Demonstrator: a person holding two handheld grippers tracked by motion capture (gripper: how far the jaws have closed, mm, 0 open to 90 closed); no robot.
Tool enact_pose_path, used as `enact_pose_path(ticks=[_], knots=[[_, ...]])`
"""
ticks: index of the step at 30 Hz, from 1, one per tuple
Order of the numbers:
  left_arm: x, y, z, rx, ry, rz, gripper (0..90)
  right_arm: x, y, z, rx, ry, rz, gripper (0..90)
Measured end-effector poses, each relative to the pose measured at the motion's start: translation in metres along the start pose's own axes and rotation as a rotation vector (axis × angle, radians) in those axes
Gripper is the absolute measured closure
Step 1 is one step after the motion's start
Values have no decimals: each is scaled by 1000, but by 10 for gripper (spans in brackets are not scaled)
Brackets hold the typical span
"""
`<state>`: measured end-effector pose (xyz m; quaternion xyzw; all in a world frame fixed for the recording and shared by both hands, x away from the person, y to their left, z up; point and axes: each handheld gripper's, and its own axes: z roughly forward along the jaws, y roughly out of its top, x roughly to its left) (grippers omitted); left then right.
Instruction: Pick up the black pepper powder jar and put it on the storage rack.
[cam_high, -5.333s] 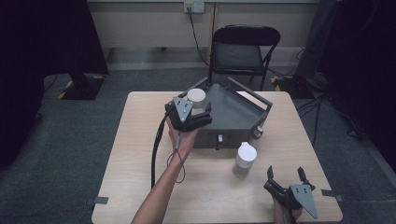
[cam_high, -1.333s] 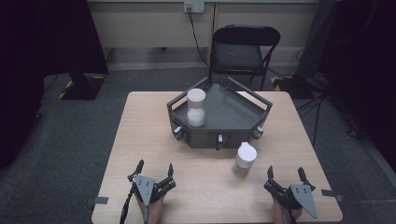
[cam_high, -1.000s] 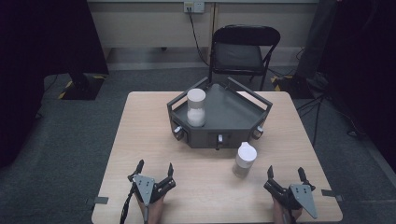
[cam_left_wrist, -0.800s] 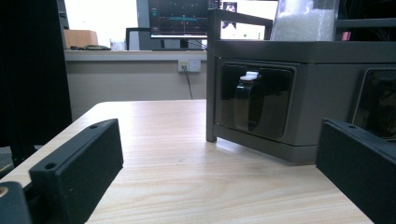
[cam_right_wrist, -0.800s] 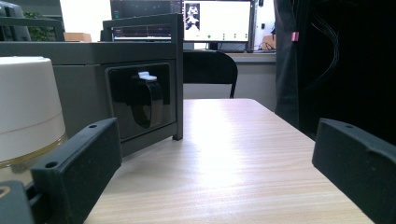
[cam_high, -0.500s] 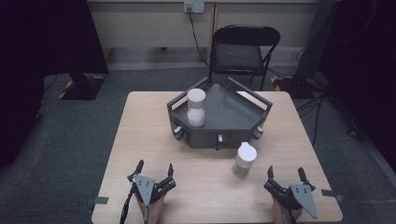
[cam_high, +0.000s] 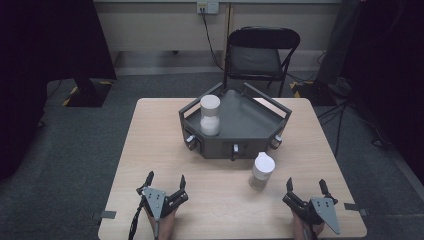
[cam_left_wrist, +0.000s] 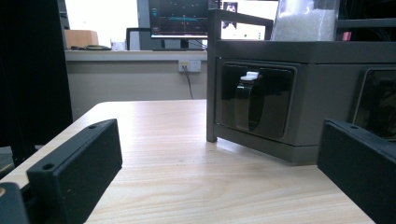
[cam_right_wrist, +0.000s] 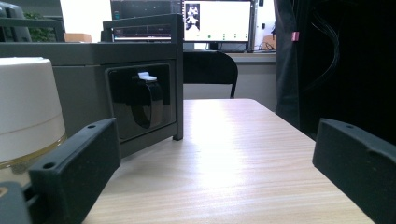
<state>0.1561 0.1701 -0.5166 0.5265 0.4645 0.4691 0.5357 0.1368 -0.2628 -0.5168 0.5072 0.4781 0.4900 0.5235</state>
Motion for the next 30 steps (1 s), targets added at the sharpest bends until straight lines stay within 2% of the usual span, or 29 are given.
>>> enact_pose_path(ticks=[5, 10, 14, 18, 25, 30], knots=[[0, 0, 0, 0, 0, 0, 0, -2, 5, 0, 5, 5, 9, 0], [0, 0, 0, 1, 0, 0, 0, -4, 19, 1, -21, 33, 12, 0], [0, 0, 0, 0, 0, 0, 0, -10, 36, 6, -36, 87, 42, 0], [0, 0, 0, 0, 0, 0, 0, -10, 51, 11, -61, 146, 61, 0], [0, 0, 0, 0, 0, 0, 0, 4, 68, 20, -79, 241, 35, 0], [0, 0, 0, 0, 0, 0, 0, 19, 68, 25, -62, 289, 6, 0]])
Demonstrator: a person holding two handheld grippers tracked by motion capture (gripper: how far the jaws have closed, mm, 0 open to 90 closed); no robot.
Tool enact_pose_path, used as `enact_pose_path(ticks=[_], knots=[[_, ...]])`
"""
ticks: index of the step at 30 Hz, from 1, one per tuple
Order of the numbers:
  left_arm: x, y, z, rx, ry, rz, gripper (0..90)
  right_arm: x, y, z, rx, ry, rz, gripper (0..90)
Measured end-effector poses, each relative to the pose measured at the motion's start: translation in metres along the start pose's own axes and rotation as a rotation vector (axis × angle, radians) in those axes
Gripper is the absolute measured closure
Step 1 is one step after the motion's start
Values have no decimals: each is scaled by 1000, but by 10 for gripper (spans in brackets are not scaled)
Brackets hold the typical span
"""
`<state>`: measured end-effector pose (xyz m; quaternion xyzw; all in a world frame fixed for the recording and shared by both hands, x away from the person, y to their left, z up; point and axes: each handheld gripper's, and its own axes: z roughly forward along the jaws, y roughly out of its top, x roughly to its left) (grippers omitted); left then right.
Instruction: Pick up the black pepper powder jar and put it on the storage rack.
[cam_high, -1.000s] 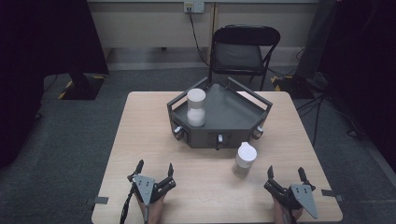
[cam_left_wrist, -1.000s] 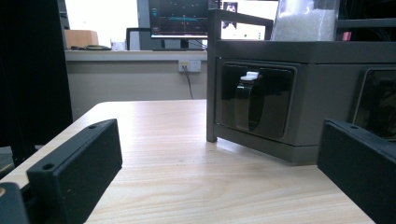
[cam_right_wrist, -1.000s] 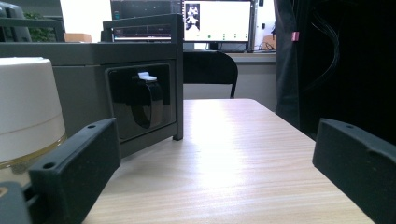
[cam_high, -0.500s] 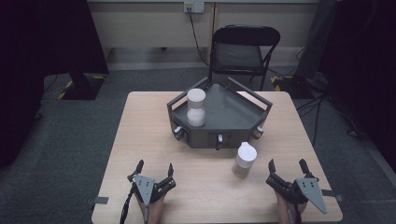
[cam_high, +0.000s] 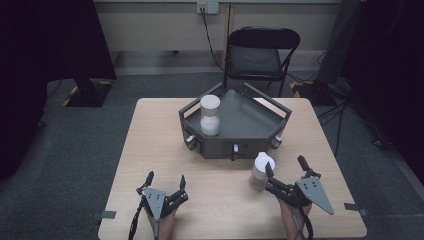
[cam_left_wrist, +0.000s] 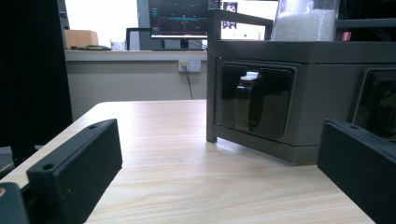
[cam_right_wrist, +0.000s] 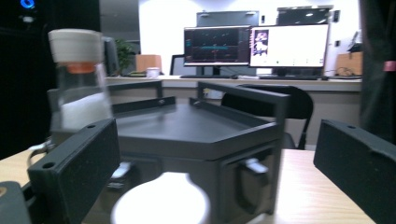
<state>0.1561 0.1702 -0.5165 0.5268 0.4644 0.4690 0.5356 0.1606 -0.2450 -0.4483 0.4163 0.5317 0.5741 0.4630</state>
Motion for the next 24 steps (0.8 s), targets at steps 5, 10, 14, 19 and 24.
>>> enact_pose_path(ticks=[5, 10, 14, 19, 24], knots=[[0, 0, 0, 0, 0, 0, 0, 12, -10, 7, 40, 24, -8, 2], [0, 0, 0, 0, 0, 0, 0, 15, -19, 8, 64, 25, 10, 19], [0, 0, 0, 0, 0, 0, 0, 14, -22, 9, 93, 35, 27, 51], [0, 0, 0, 0, 0, 0, 1, 15, -27, 9, 107, 42, 29, 94], [0, 0, 0, 0, 0, 0, 1, 17, -32, 14, 135, 28, 30, 123]])
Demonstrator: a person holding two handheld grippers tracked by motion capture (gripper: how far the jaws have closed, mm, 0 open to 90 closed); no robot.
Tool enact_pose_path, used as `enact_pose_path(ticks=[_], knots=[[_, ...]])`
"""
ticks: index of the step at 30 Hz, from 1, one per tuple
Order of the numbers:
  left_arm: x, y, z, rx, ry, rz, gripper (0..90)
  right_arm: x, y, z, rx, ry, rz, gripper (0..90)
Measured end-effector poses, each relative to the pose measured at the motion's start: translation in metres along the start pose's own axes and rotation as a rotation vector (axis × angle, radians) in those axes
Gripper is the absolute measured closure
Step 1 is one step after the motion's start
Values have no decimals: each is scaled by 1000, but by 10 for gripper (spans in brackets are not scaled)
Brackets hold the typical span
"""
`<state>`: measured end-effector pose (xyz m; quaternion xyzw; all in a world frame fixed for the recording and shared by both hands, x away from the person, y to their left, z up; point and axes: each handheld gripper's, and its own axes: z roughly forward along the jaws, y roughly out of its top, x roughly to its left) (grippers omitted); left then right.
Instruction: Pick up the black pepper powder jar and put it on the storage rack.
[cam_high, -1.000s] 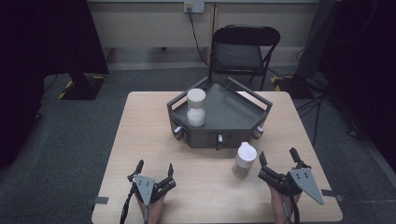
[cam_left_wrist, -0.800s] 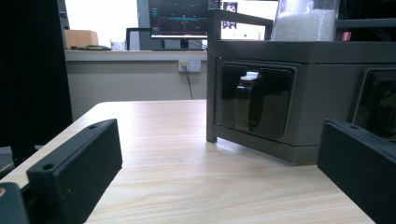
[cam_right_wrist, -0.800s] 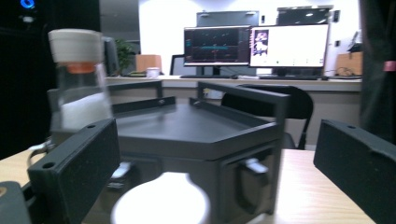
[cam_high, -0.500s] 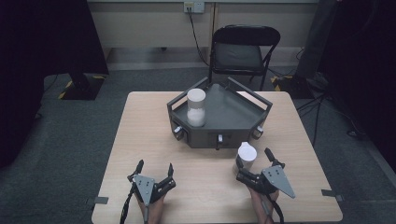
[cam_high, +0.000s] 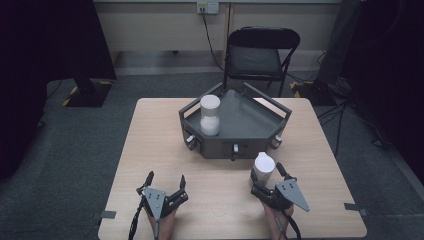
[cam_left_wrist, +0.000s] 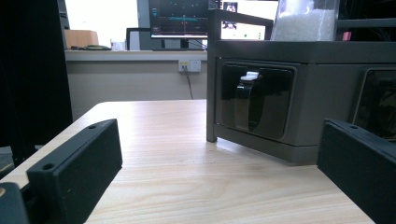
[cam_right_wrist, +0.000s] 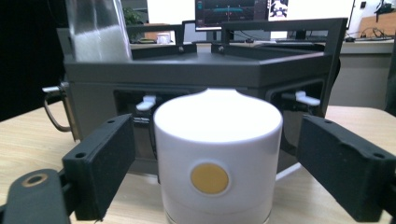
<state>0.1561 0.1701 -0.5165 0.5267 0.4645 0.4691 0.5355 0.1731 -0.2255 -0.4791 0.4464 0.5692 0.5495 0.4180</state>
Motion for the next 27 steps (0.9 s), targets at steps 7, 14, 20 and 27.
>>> enact_pose_path(ticks=[7, 14, 20, 27], knots=[[0, 0, 0, 0, 0, 0, 0, -1, -3, 8, 19, -6, 0, 187], [0, 0, 0, 0, 0, 0, 0, -3, -4, 10, 22, 5, -10, 286], [0, 0, 0, 0, 0, 0, 1, -3, -3, 11, 25, 12, -14, 298], [0, 0, 0, 0, 0, 0, 1, -3, 1, 11, 42, 16, -17, 300]])
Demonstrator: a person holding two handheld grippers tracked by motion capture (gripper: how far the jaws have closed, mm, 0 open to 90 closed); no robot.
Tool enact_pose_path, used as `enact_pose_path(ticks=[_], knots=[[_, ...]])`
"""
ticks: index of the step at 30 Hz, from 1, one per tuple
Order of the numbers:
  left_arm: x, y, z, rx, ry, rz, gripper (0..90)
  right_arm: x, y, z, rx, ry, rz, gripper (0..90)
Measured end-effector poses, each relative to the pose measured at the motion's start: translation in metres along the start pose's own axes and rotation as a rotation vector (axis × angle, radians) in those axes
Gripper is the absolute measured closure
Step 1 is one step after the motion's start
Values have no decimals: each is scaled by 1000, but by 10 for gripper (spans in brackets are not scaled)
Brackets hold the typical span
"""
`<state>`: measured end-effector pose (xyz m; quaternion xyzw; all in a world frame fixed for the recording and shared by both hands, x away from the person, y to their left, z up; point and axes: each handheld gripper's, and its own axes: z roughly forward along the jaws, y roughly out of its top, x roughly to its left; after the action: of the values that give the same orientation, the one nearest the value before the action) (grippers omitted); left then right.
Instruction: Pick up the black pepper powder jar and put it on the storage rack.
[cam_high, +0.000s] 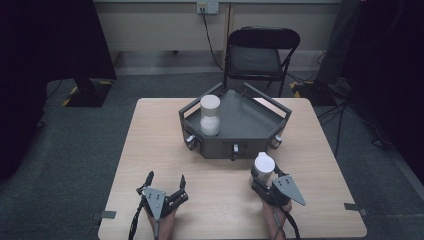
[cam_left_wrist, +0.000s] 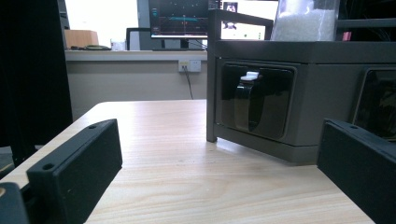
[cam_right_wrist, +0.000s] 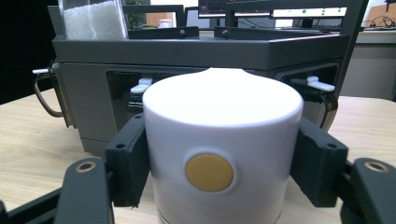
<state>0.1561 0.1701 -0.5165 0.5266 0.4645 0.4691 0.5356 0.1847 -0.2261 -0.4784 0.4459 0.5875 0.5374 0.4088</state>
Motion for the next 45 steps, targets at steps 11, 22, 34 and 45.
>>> enact_pose_path(ticks=[11, 22, 34, 45], knots=[[0, 0, 0, 0, 0, 0, 2, -2, 5, -2, 15, 19, -12, 301], [-1, 0, 0, 0, 6, 0, 1, -5, 10, -6, 11, 30, -18, 302], [-1, 0, 0, 0, 6, 0, 2, -12, 21, -9, 10, 57, -18, 302], [-1, 0, 0, 0, 6, 0, 1, -18, 40, -10, 7, 96, -20, 303]])
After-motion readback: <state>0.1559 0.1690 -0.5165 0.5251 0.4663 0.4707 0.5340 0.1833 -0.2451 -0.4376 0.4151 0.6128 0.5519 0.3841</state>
